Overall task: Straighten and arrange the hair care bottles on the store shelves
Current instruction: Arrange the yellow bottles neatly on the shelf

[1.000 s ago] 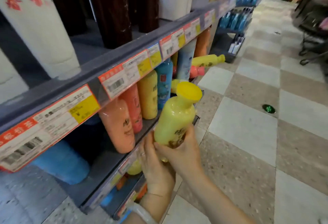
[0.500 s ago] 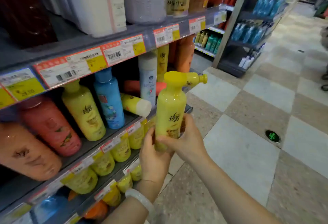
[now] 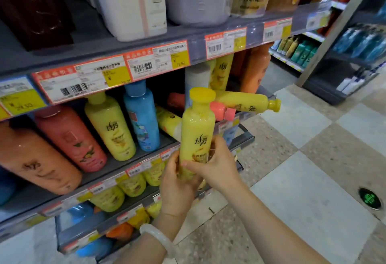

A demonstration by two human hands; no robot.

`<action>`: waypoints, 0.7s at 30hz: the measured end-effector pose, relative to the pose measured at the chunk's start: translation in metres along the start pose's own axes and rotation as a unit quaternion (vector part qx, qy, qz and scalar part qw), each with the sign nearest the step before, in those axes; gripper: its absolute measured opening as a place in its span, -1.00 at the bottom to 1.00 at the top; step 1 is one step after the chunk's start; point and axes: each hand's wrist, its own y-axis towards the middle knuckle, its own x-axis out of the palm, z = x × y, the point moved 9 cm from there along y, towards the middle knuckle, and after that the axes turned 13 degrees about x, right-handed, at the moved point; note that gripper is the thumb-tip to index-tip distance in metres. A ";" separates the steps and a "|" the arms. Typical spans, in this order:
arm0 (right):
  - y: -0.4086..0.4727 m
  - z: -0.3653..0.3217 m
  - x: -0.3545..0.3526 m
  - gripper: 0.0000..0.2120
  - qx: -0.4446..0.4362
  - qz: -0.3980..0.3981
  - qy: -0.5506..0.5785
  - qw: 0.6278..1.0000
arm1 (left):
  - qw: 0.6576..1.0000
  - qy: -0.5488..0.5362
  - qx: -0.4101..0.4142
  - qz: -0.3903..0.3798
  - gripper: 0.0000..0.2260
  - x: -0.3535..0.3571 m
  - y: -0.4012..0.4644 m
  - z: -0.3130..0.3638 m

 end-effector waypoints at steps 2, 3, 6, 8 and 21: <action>0.010 -0.002 0.000 -0.38 0.006 -0.005 0.000 1.000 | 1.000 -0.003 0.005 -0.007 -0.50 0.003 0.010 0.001; 0.015 -0.003 -0.001 -0.37 0.008 -0.006 0.001 1.000 | 1.000 -0.005 0.003 -0.012 -0.49 0.007 0.015 0.002; 0.031 -0.003 -0.013 -0.38 0.006 0.004 0.005 1.000 | 0.999 -0.005 0.015 -0.032 -0.45 0.023 0.030 0.003; 0.041 -0.001 -0.025 -0.39 0.002 0.011 0.007 1.000 | 0.999 -0.005 0.026 -0.040 -0.38 0.039 0.038 0.004; 0.158 0.078 -0.115 -0.58 0.171 -0.083 0.261 0.946 | 0.998 -0.002 -0.017 0.056 -0.45 0.133 0.080 0.005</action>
